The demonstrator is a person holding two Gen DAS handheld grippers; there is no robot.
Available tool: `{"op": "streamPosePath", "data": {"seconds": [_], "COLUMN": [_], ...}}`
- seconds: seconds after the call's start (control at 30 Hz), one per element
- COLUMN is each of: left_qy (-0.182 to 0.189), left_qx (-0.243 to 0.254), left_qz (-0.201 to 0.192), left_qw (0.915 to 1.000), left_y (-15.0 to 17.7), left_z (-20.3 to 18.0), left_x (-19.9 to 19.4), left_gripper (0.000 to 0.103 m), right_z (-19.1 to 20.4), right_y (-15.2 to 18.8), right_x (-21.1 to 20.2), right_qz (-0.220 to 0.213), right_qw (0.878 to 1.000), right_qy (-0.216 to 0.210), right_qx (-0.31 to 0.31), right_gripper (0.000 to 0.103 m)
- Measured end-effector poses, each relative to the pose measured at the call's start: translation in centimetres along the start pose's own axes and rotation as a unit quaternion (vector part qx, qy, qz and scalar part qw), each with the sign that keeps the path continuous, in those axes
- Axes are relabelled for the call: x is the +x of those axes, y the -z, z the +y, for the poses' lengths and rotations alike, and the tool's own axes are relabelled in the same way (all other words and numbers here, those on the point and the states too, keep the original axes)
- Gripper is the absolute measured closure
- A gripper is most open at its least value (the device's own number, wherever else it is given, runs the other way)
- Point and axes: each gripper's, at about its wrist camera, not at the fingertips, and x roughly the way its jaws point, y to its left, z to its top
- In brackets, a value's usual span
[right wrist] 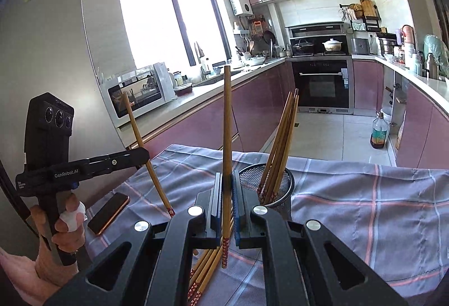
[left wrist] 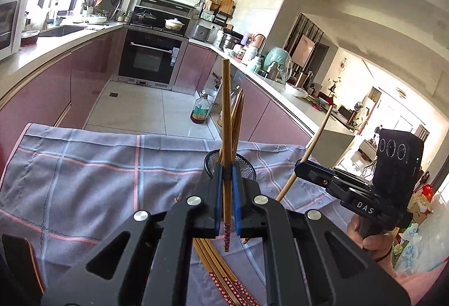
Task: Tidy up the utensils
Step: 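Lift the left tool's chopstick upright over the mesh cup while the right tool carries its own, then lower the left tool's chopstick into the mesh cup and open while the right tool releases its own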
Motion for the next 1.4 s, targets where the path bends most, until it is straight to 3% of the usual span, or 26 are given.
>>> {"op": "streamPosePath", "data": {"seconds": [0.53, 1.0, 1.13, 1.4], "left_qy": [-0.014, -0.023, -0.037, -0.062], "left_qx": [0.028, 0.057, 0.071, 0.093], "left_qz": [-0.032, -0.046, -0.038, 0.021], "left_qw": [0.999, 0.9971, 0.9961, 0.9935], "left_y": [-5.6, -8.2, -8.1, -6.9], "left_z": [-2.2, -4.2, -4.6, -4.6], "left_x": [1.7, 3.8, 5.0, 8.7], "left_gripper": [0.096, 0.096, 0.096, 0.096], "right_z": [-1.3, -2.4, -3.1, -3.9], "right_y": [-3.7, -5.7, -5.5, -4.4], "right_x": [-0.6, 0.4, 1.4, 4.4], "right_qz": [-0.042, -0.064, -0.056, -0.004], "right_qw": [0.999, 0.998, 0.998, 0.999], "right_qy": [0.013, 0.026, 0.032, 0.038], "right_qx": [-0.008, -0.005, 0.005, 0.013], "right_gripper": [0.098, 0.098, 0.098, 0.098]}}
